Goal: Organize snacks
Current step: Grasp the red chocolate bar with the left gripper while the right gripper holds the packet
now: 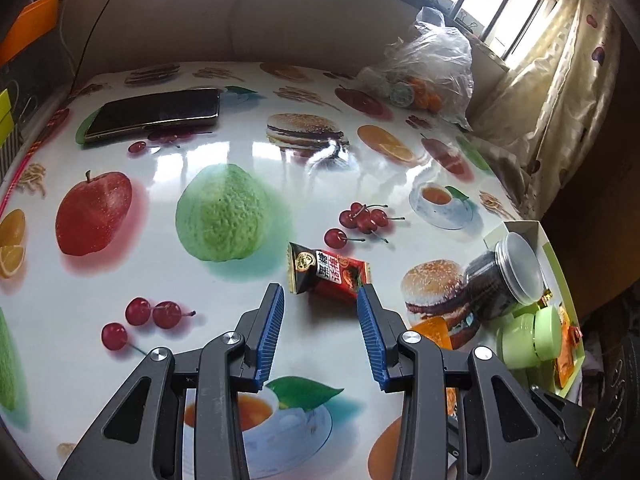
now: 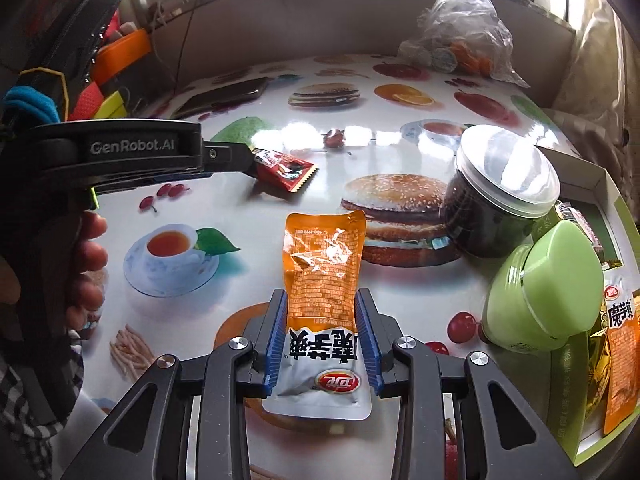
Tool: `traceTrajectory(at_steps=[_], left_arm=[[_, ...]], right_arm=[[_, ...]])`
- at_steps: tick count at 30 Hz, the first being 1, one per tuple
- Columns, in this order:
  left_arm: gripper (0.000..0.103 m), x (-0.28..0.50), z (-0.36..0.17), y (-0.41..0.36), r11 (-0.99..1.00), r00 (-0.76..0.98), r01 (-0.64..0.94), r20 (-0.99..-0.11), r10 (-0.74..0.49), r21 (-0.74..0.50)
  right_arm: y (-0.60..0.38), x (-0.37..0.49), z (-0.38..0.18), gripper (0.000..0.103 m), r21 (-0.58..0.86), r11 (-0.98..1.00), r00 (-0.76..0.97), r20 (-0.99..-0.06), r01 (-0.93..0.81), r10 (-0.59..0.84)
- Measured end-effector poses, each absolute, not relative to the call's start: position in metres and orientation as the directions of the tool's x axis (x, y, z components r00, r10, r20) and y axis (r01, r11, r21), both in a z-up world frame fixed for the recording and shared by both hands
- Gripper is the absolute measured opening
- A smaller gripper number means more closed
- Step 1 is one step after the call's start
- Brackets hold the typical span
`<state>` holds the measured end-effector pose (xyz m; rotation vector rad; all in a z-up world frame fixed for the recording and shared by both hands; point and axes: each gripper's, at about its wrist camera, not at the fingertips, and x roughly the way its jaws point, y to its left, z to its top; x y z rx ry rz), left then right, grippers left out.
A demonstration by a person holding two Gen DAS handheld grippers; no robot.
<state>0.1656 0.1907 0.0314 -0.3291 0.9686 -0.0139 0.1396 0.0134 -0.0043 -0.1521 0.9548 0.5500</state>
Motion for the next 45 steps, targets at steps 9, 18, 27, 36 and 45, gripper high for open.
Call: traceTrajectory(at_steps=[9,18,27,36,45], left_arm=[[0.04,0.188,0.015,0.19,0.941,0.538,-0.201,-0.834,-0.125,-0.271],[0.04,0.2,0.01,0.187,0.934,0.534,-0.217,-0.836,-0.129,-0.283],[0.038,0.201,0.011,0.185,0.932,0.539,-0.238,-0.836,-0.107,-0.272],[0.024,0.195,0.011,0.184,0.931,0.548,-0.243,-0.83,-0.101,-0.274],[0.02,0.18,0.023,0.182,0.933,0.576,-0.239,-0.813,-0.086,-0.268]], right_arm=[[0.009,0.14,-0.004,0.032,0.111,0.856,0.46,-0.804,-0.505,0.376],[0.007,0.143,-0.005,0.033,0.118,0.858,0.464,-0.8,-0.5,0.38],[0.005,0.143,-0.005,0.033,0.125,0.859,0.465,-0.797,-0.497,0.385],[0.003,0.144,-0.005,0.033,0.129,0.862,0.467,-0.796,-0.49,0.385],[0.001,0.143,-0.003,0.033,0.128,0.864,0.472,-0.794,-0.487,0.384]])
